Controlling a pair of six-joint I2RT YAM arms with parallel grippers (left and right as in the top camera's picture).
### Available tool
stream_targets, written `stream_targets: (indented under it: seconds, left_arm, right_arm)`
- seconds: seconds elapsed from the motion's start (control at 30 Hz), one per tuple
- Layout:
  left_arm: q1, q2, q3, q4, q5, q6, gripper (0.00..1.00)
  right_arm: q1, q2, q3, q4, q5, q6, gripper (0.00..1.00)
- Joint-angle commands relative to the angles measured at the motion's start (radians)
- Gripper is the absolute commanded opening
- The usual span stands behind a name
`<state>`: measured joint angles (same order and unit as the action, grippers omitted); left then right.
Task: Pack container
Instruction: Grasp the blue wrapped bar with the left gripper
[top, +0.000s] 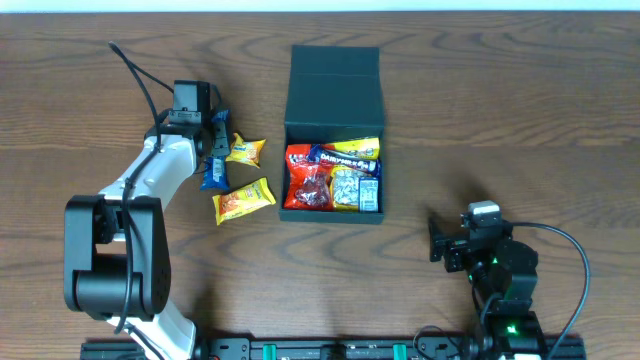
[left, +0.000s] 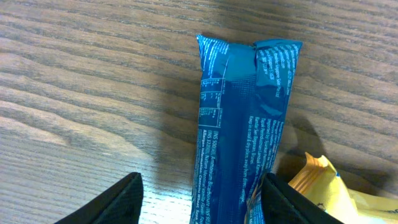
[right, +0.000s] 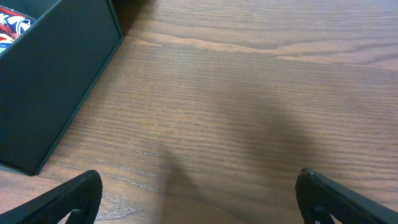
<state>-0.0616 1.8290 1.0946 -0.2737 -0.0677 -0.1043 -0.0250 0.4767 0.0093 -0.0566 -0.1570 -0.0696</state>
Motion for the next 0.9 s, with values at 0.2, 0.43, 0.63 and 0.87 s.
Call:
stream_targets:
  seconds: [0.2,0.43,0.63,0.87]
  left_arm:
    - [0.003,0.015,0.013,0.014,0.039,0.039,0.68]
    - [0.003,0.018,0.013,0.010,0.043,0.096,0.70]
    - [0.003,0.071,0.013,0.014,0.051,0.105,0.69]
    - [0.003,0.128,0.013,0.037,0.051,0.105,0.61]
  right_arm:
    - [-0.006,-0.005,-0.004,0.000,0.003,0.005,0.99]
    - [-0.006,-0.005,-0.004,0.000,0.003,0.005,0.99]
    - [-0.006,-0.005,-0.004,0.000,0.003,0.005,0.99]
    - [-0.006,-0.005,-0.004,0.000,0.003,0.005,0.99]
